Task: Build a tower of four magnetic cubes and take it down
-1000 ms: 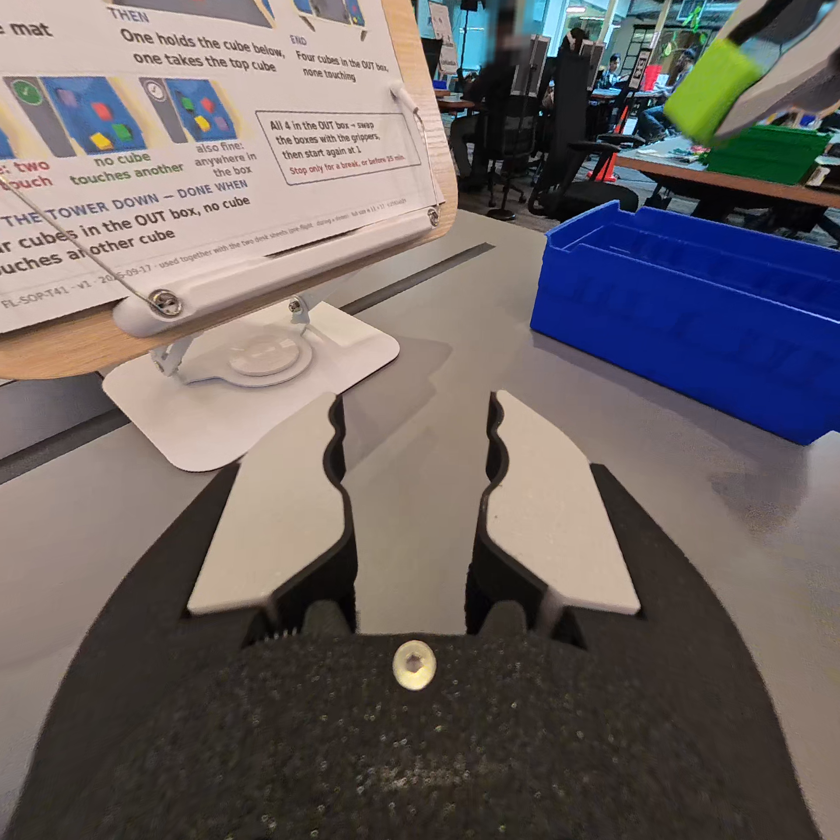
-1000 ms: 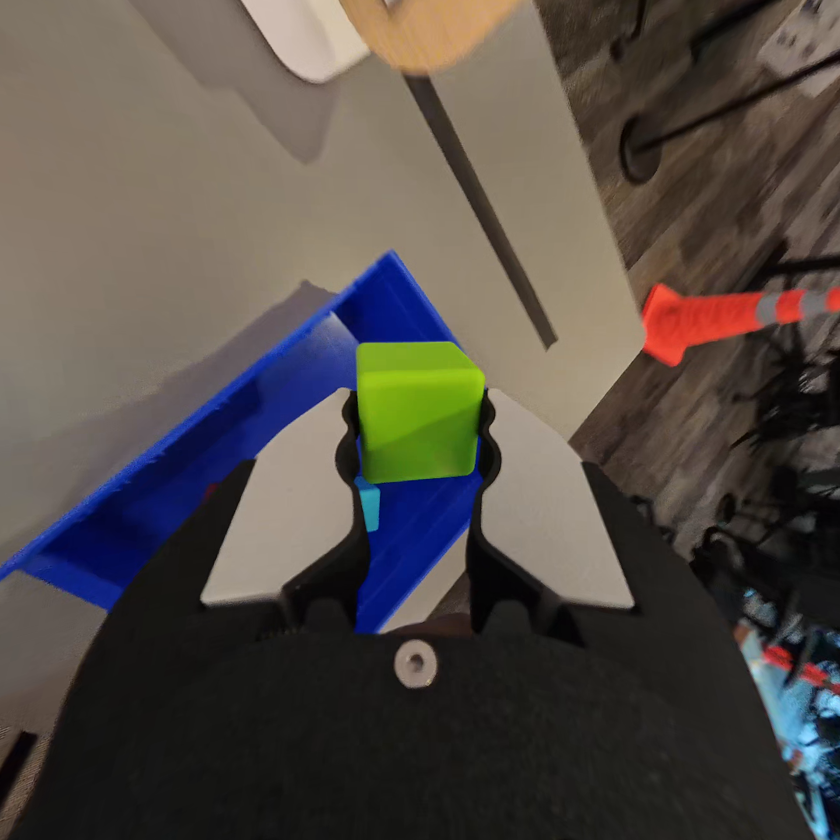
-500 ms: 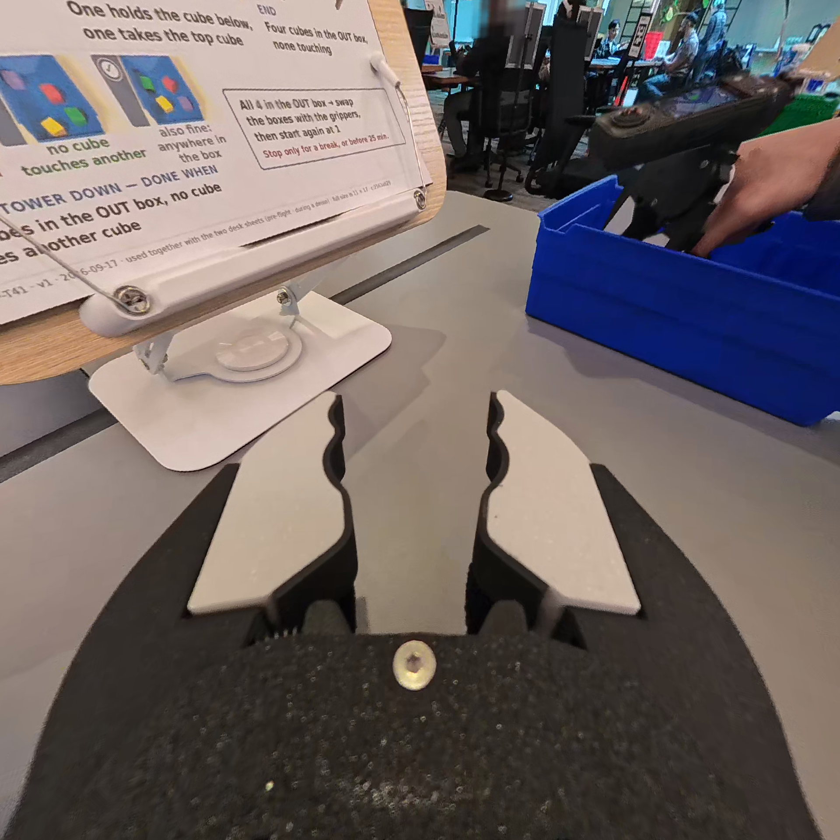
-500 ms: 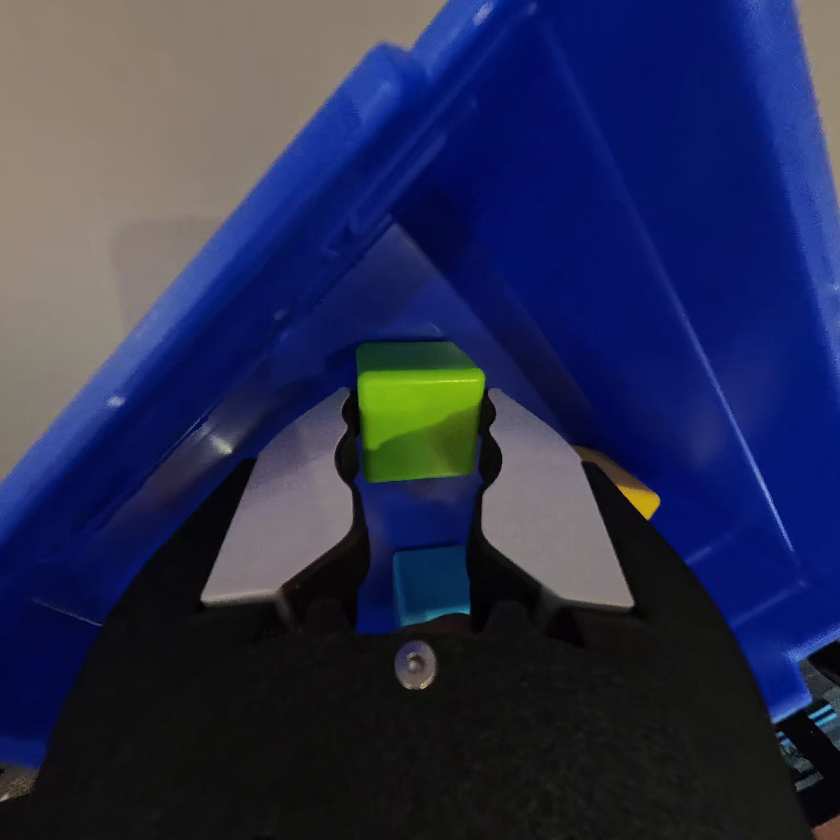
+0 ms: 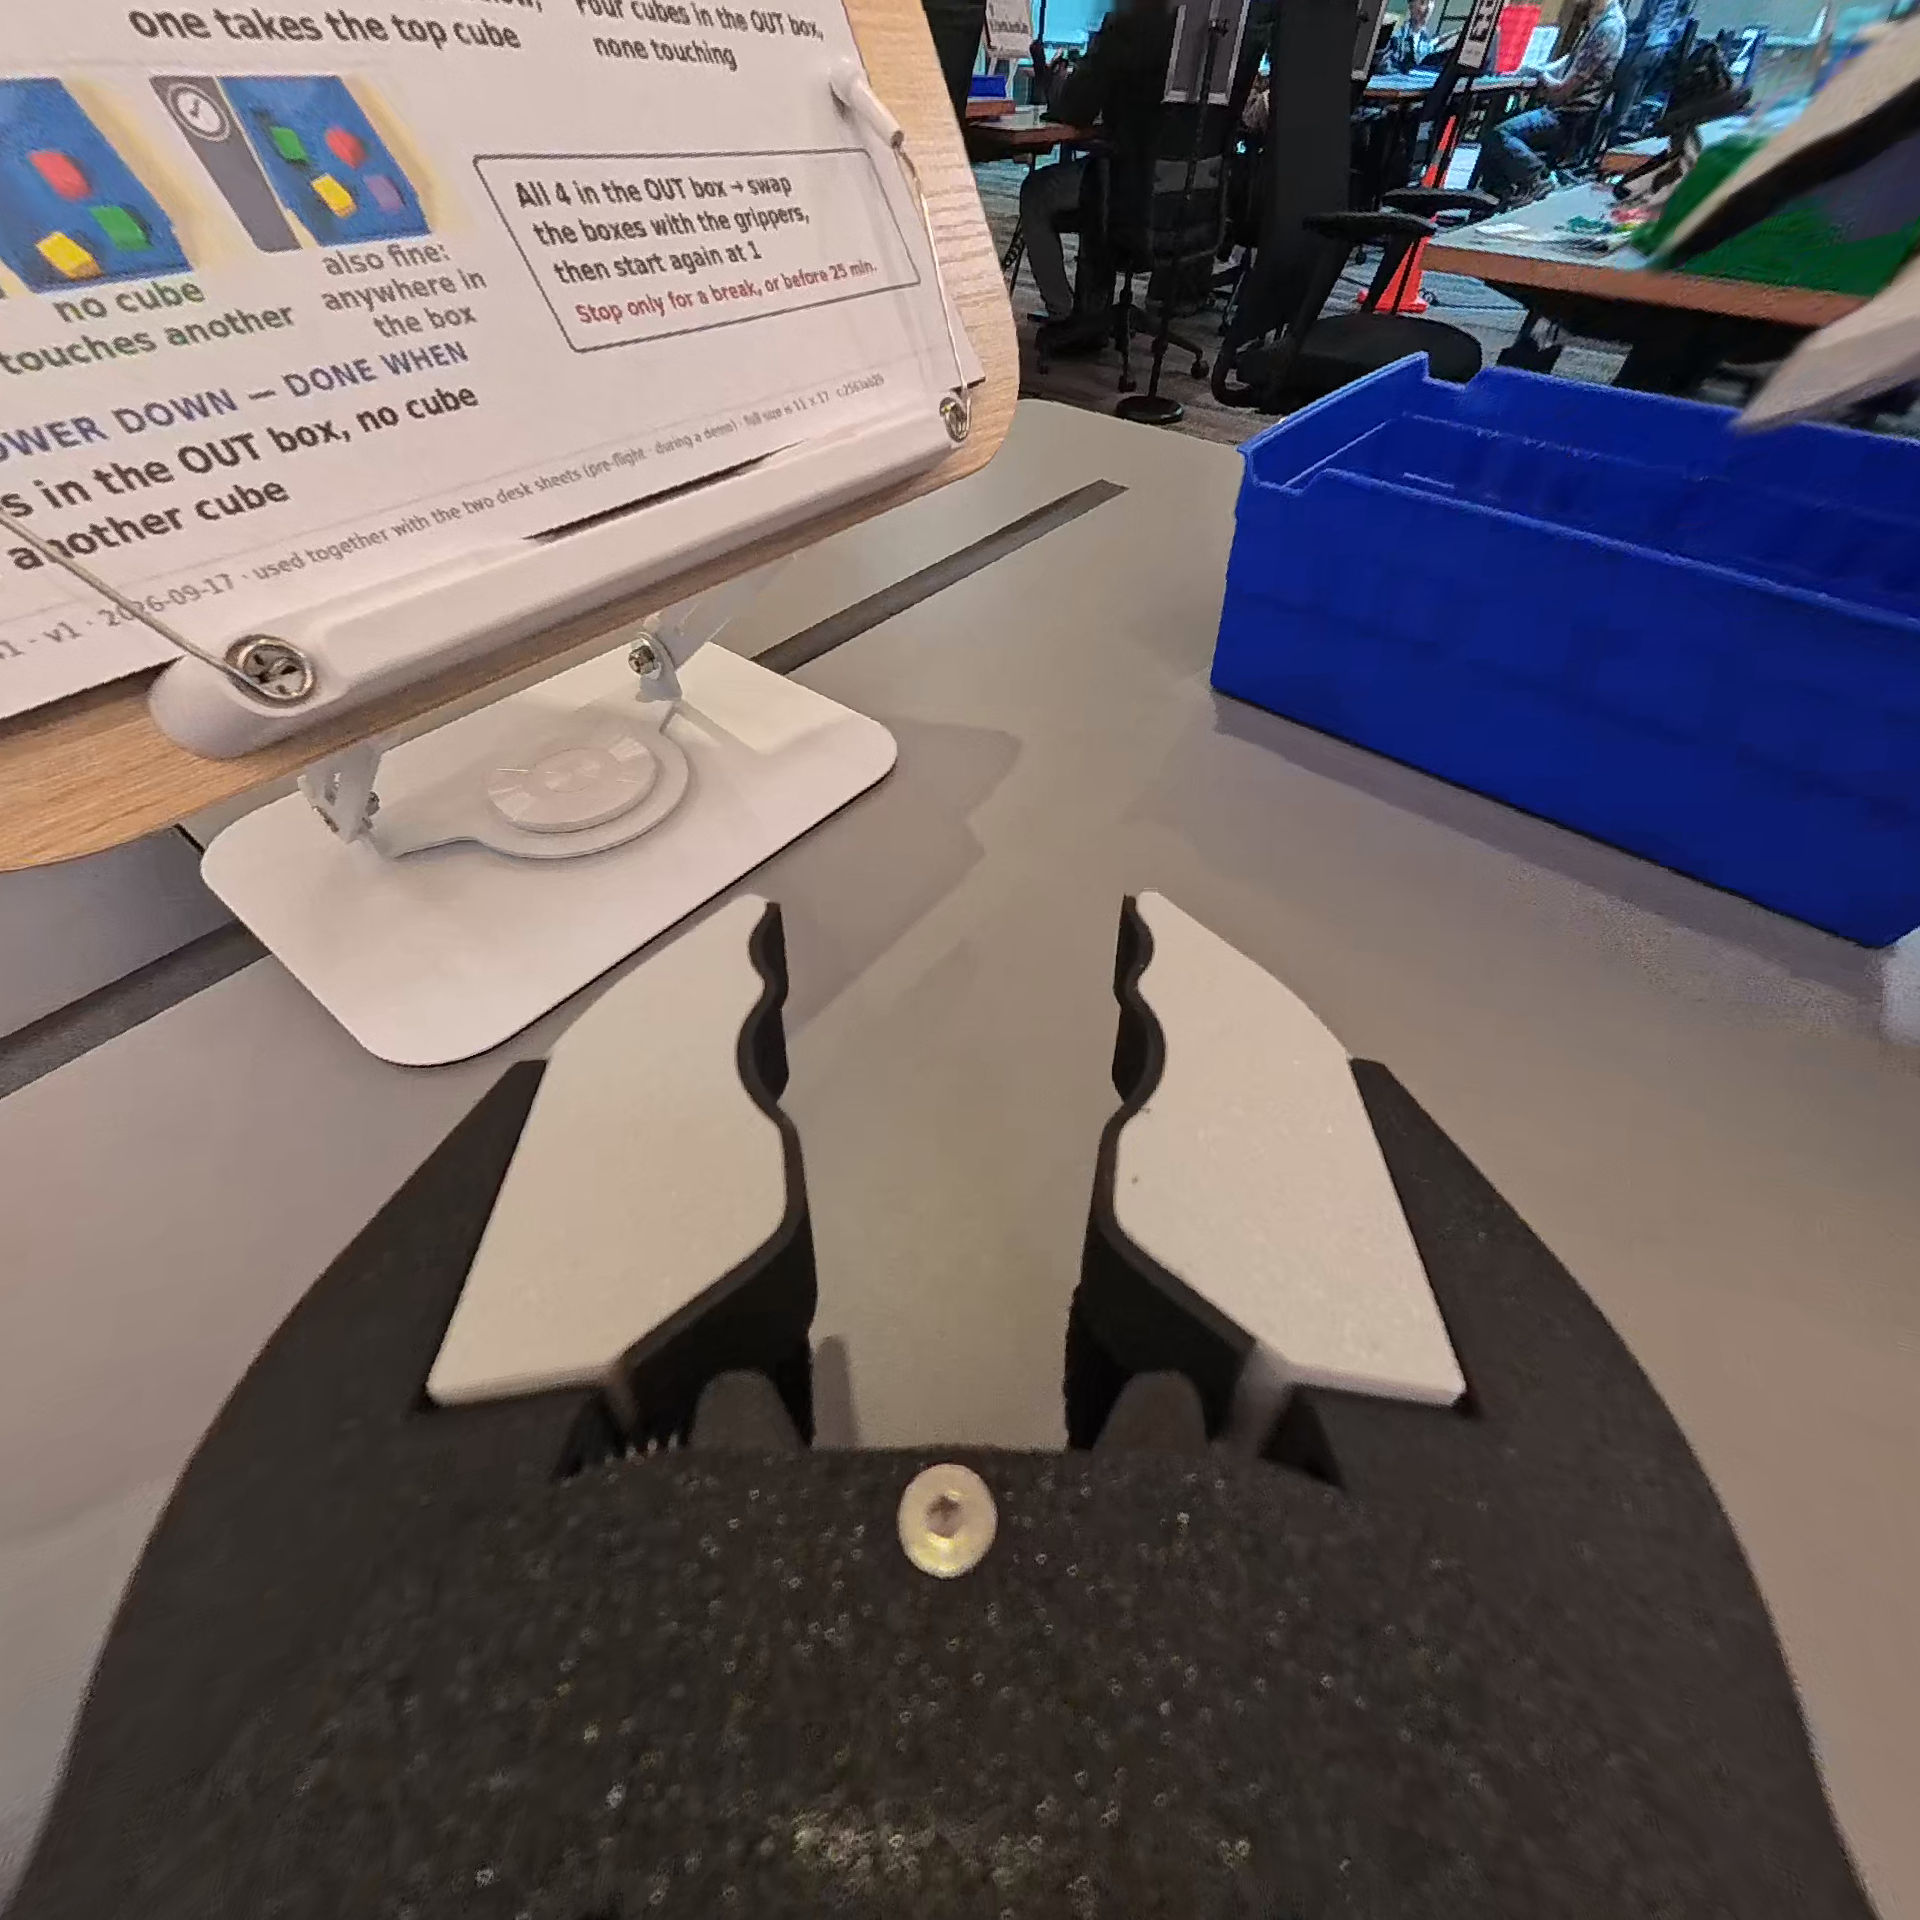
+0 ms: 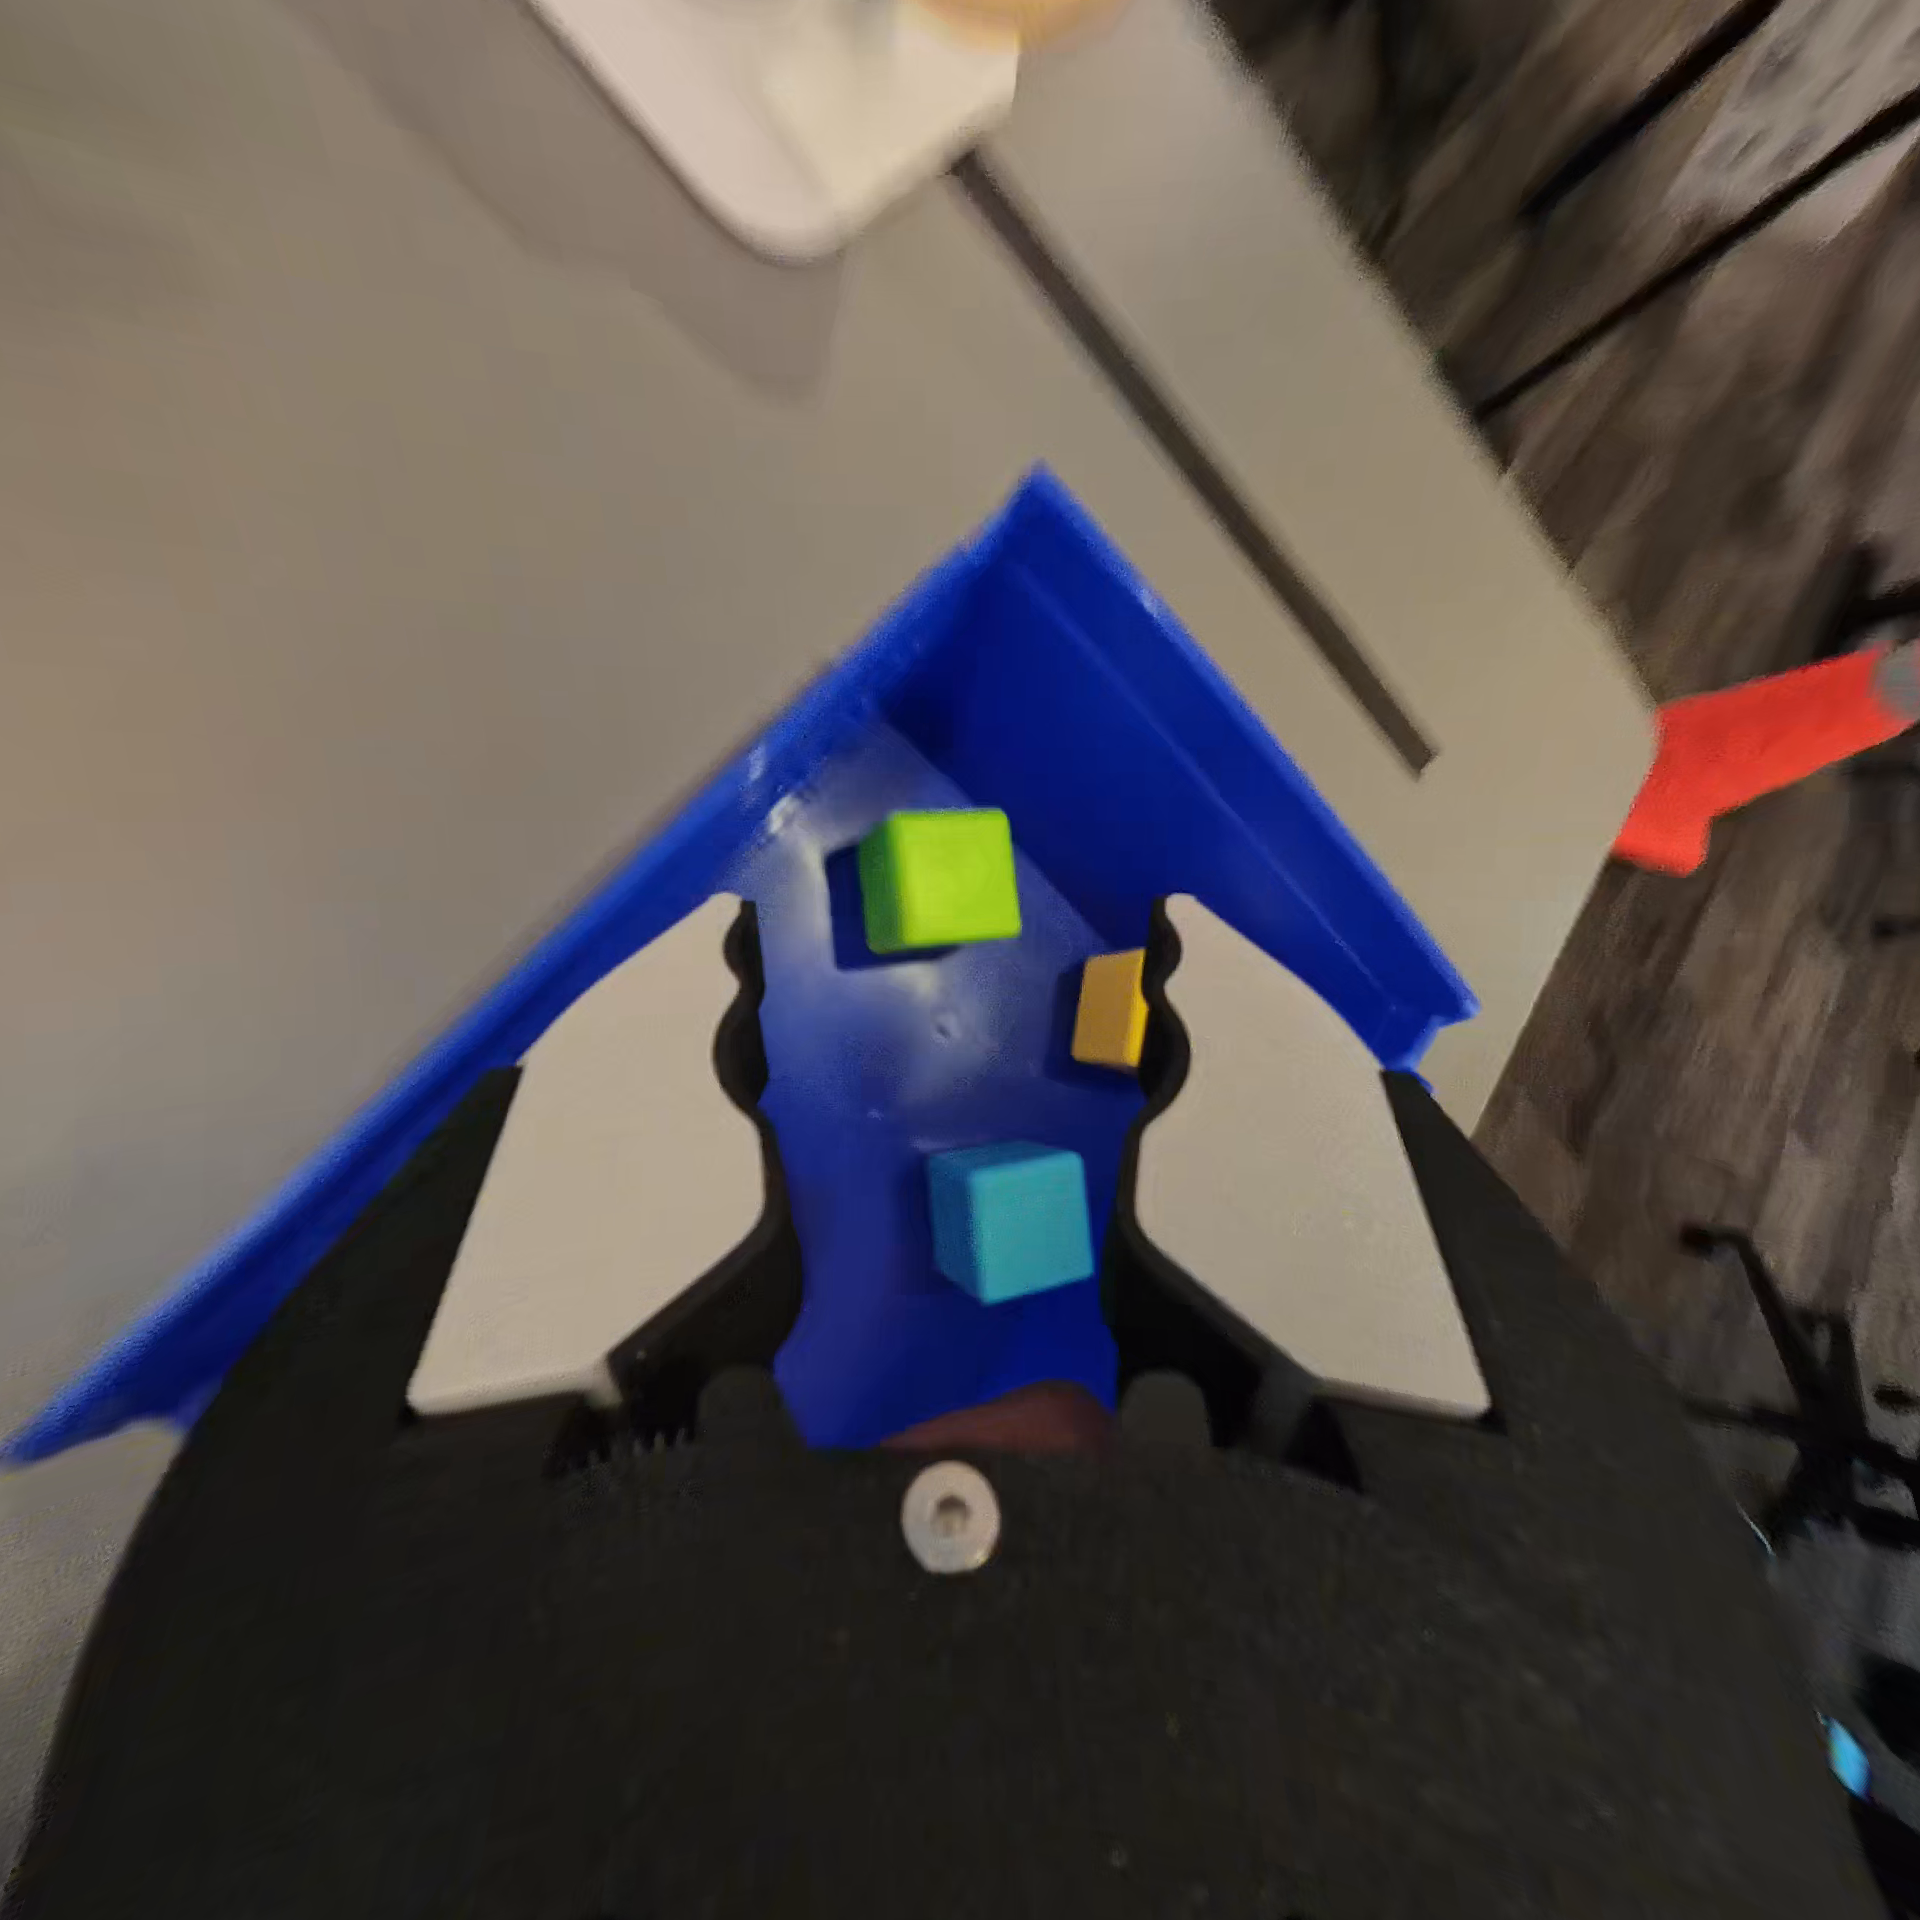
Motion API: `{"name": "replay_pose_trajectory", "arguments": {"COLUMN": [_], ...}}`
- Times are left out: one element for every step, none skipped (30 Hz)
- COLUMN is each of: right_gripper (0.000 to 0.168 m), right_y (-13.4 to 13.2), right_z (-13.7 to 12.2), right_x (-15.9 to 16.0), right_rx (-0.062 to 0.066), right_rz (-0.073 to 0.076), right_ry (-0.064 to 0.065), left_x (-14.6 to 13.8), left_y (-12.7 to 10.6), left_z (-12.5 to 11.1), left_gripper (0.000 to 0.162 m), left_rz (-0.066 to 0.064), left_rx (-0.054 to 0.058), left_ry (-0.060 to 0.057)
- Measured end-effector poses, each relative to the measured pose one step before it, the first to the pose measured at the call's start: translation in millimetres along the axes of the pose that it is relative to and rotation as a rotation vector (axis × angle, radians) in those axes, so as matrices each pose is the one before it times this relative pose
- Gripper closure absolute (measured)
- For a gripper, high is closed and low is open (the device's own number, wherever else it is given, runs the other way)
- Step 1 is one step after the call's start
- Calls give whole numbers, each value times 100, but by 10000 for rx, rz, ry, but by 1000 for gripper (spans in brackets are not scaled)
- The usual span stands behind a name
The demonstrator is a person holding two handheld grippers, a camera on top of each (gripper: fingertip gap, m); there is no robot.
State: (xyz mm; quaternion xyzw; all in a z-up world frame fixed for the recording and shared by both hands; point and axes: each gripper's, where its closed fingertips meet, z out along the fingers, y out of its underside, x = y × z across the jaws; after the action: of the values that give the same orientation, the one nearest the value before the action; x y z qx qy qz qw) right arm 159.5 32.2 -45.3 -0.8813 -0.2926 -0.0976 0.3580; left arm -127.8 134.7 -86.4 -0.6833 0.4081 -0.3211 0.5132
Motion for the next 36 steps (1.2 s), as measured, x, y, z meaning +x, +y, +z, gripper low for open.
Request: {"name": "replay_pose_trajectory", "arguments": {"right_gripper": [99, 101, 103, 105, 104, 104, 105, 105, 105, 105, 107, 106, 106, 107, 107, 108, 108, 108, 109, 110, 110, 110, 110, 110, 110, 111, 111, 111, 111, 111, 111, 111, 111, 111, 111, 111], "right_y": [-692, -509, -360, 234, 814, 698, 731, 816, 880, 986, 871, 789, 656, 331, 229, 230, 180, -33, -57, 153, 227, 73, -139, -203, -110, -58, 35, 73, 126, 173, 161, 70, -8, 67, 96, 1], "right_z": [-2270, -1937, -1618, -1293, -1015, -939, -851, -612, -511, -394, -302, -191, -144, -195, -241, -179, -73, -64, -112, -91, -91, -125, -172, -166, -126, -91, -24, 35, 57, 87, 92, 41, 6, 10, 30, 2], "right_x": [-1374, -1734, -2133, -2250, -2007, -2216, -2407, -2189, -2107, -1427, -983, -1040, -807, -522, -207, -51, 49, 206, 303, 311, 304, 306, 204, 104, 181, 190, 101, 59, -17, -97, -120, -56, -45, -68, 27, 27], "right_rx": [1056, 952, 955, 657, 313, 517, 513, 457, 484, 371, 342, 187, 21, 92, 62, -37, -99, 0, 78, 8, -44, 3, 64, 97, 72, 57, -15, -54, -74, -88, -80, -39, 5, -34, -44, 7], "right_rz": [186, 310, 272, 249, 354, 427, 470, 749, 716, 669, 747, 618, 378, 55, -183, -296, -314, -297, -205, -3, 152, 161, 127, 71, -9, -110, -203, -255, -199, -86, -51, -69, -74, -50, -14, 14], "right_ry": [171, 114, 30, 20, 135, -24, -231, -234, -395, -145, -6, -178, -112, 19, 140, 113, 60, 81, 95, 37, 8, 40, 33, 13, 109, 151, 114, 120, 69, -2, -32, 8, 13, -30, 17, 14], "left_x": [-64, -38, 22, 159, 243, 353, 665, 973, 1026, 937, 1028, 1044, 953, 933, 915, 921, 759, 565, 344, 200, 196, 355, 257, -5, -21, -47, -119, -37, 176, 324, 299, 227, 108, 6, -21, -12], "left_y": [121, 70, -35, -134, -75, 22, 61, 27, 90, 261, 419, 602, 679, 711, 812, 873, 961, 1093, 1183, 1111, 739, 141, -224, -302, -283, -5, 306, 455, 357, 269, 224, 187, 228, 171, 117, 80], "left_z": [9, -42, -105, -153, -200, -299, -399, -515, -652, -796, -936, -1043, -1174, -1283, -1390, -1491, -1563, -1595, -1562, -1484, -1351, -1143, -791, -396, -83, 136, 244, 245, 188, 155, 163, 175, 150, 100, 49, 23], "left_gripper": [102, 102, 102, 102, 103, 103, 103, 103, 103, 103, 103, 103, 102, 102, 101, 100, 100, 99, 98, 96, 96, 96, 96, 95, 94, 94, 92, 92, 94, 98, 99, 99, 100, 100, 99, 99], "left_rz": [-8, -1, -11, -31, -66, -149, -275, -290, -214, -184, -167, -118, -44, -28, -73, -61, -45, -33, -40, -71, -159, -214, -148, -61, 47, 195, 267, 201, 39, -98, -170, -147, -85, -45, -13, 0], "left_rx": [-66, -43, 34, 99, 48, -51, -75, -24, -10, -50, -32, -55, -59, -42, -66, -26, 36, 34, 52, 115, 198, 274, 220, 158, 193, 86, -97, -208, -155, -103, -85, -66, -94, -74, -39, -34], "left_ry": [-53, -85, -121, -112, -134, -158, -50, 87, 38, -97, -89, -108, -157, -140, -126, -112, -185, -248, -296, -290, -157, 76, 110, -15, 2, -18, -99, -69, 79, 197, 196, 156, 86, 12, 2, 5]}}
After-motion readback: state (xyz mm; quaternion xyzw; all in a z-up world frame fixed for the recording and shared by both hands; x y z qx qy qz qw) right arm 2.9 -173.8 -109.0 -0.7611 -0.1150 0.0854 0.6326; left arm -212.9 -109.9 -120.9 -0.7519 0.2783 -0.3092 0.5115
